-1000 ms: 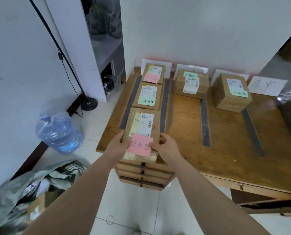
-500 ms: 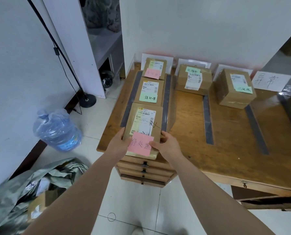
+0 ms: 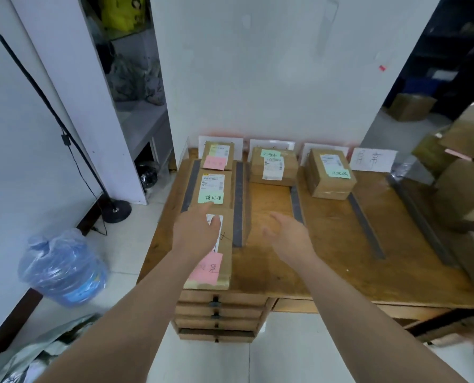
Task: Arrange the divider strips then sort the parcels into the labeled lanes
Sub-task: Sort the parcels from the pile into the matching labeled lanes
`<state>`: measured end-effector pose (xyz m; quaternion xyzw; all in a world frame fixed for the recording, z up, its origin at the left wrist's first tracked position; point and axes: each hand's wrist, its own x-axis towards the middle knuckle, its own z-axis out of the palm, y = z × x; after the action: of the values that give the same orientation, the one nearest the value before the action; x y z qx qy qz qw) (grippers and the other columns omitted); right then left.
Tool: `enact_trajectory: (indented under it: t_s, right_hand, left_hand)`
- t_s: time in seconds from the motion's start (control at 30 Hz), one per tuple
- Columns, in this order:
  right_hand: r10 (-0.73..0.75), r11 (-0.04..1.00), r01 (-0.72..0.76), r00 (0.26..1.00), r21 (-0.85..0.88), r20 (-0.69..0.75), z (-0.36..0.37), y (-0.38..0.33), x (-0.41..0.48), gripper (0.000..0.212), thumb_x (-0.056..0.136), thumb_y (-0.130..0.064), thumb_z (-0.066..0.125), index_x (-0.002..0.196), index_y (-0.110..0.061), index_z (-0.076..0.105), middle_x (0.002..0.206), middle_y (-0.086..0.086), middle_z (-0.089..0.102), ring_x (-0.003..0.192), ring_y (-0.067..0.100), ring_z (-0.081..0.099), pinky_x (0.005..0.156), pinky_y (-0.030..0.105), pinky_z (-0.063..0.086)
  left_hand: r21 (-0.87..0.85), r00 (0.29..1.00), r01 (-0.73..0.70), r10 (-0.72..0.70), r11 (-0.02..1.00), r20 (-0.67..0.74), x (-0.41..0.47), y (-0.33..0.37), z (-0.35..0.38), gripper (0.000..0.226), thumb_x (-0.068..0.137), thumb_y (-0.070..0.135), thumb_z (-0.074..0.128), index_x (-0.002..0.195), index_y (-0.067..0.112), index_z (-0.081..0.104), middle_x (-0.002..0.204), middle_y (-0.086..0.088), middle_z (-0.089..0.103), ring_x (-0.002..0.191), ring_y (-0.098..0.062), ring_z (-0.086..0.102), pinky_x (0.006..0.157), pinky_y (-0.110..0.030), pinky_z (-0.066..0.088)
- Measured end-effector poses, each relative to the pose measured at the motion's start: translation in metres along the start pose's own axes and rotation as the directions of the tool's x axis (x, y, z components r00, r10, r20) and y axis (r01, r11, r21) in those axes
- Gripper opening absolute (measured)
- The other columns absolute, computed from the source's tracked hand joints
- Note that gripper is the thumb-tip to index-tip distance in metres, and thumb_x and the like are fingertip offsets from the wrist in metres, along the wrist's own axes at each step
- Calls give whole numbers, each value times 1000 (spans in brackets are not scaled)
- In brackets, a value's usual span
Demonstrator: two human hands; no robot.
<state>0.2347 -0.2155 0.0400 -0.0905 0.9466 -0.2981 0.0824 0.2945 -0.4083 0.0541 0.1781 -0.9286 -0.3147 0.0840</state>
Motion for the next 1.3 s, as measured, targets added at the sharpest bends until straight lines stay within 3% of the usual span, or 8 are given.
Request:
enact_trajectory:
  t_s: [0.17, 0.27, 0.5, 0.73, 0.9, 1.13, 1.23, 1.3]
  right_hand:
    - [-2, 996, -12, 988, -92, -152, -70, 29, -18, 50, 96, -39, 53, 142, -18, 46, 141, 1, 53, 128, 20, 50, 105, 36, 41]
    - [15, 994, -44, 966, -105, -257, -116, 61, -32, 44, 95, -36, 54, 133, -16, 55, 129, 3, 62, 116, 22, 58, 96, 35, 45]
    - [110, 980, -169, 901, -106, -419, -220, 169, -66, 49, 94, -39, 55, 138, -17, 52, 131, 3, 61, 118, 20, 57, 102, 38, 44]
    - [243, 946, -313, 856, -84, -456, -315, 295, -102, 50, 95, -39, 52, 140, -18, 49, 136, 2, 58, 120, 20, 55, 94, 32, 46]
    - [303, 923, -376, 843, -84, -444, -364, 378, -127, 40, 96, -34, 49, 133, -20, 55, 123, 0, 63, 115, 21, 57, 83, 29, 42]
    - [411, 887, -462, 791, -1, -454, -409, 459, -133, 41, 96, -36, 51, 134, -19, 54, 129, 8, 61, 117, 27, 55, 92, 32, 39]
    - [406, 895, -445, 778, 36, -480, -428, 478, -113, 38, 95, -35, 53, 124, -12, 61, 125, 8, 64, 115, 27, 57, 93, 33, 41]
    - [422, 896, -436, 771, 89, -477, -442, 489, -91, 40, 94, -33, 55, 130, -16, 58, 131, 5, 61, 118, 25, 56, 96, 33, 42]
  left_hand:
    - [103, 980, -197, 195, 975, 21, 2, 79, 14, 38, 100, 33, 46, 135, 20, 55, 136, -4, 58, 120, -23, 56, 98, -39, 47]
    - [82, 952, -306, 305, 948, 28, -4, 130, 34, 43, 100, 36, 48, 141, 23, 50, 144, 0, 52, 130, -22, 49, 106, -41, 41]
    - [7, 859, -506, 503, 862, 93, -28, 262, 105, 42, 99, 37, 49, 139, 25, 52, 138, 1, 57, 123, -21, 55, 105, -38, 44]
    - [-103, 810, -553, 562, 827, 167, -61, 380, 209, 44, 99, 40, 49, 141, 27, 48, 143, 2, 52, 129, -20, 50, 107, -37, 40]
    - [-182, 766, -562, 591, 807, 254, -83, 445, 279, 45, 98, 42, 49, 142, 29, 46, 143, 3, 51, 130, -17, 49, 105, -33, 40]
    - [-219, 720, -567, 607, 794, 337, -90, 518, 345, 48, 97, 40, 54, 143, 26, 45, 141, 2, 53, 128, -17, 52, 99, -31, 46]
    - [-212, 732, -568, 606, 795, 312, -71, 548, 360, 49, 97, 41, 54, 143, 26, 44, 140, 1, 53, 126, -18, 53, 96, -31, 47]
    - [-227, 741, -564, 608, 794, 285, -53, 567, 369, 49, 96, 39, 55, 142, 25, 44, 139, 0, 53, 125, -19, 53, 93, -29, 45]
